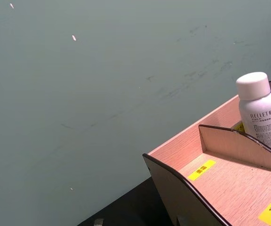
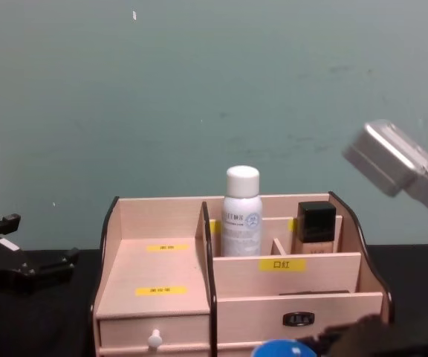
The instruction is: Pick up the facial cleanser and watermelon frost from the table and place them into the tiered storage box.
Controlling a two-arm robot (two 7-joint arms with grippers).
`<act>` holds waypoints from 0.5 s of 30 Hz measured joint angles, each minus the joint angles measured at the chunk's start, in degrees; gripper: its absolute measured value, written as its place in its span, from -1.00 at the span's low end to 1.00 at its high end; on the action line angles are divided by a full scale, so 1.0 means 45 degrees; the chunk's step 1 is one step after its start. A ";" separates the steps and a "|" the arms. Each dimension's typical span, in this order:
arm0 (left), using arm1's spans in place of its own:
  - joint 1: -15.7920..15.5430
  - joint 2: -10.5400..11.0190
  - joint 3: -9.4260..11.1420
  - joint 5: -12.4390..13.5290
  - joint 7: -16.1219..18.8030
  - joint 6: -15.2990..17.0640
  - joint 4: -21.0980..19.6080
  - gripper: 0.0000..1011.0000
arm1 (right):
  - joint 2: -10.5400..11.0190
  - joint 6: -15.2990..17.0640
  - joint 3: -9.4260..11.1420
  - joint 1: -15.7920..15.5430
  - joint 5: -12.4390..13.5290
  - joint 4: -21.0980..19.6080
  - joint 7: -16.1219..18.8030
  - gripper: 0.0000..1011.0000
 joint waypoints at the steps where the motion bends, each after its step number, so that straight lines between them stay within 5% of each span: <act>1: 0.0000 0.0000 0.0000 0.0000 -0.0001 0.0000 -0.0001 1.00 | 0.0006 0.0020 -0.0019 0.0038 -0.0005 -0.0059 0.0024 0.44; 15: 0.0000 0.0000 0.0000 0.0000 -0.0001 0.0000 0.0000 1.00 | -0.0287 0.0199 -0.0549 0.1402 -0.0047 -0.0345 0.0524 0.44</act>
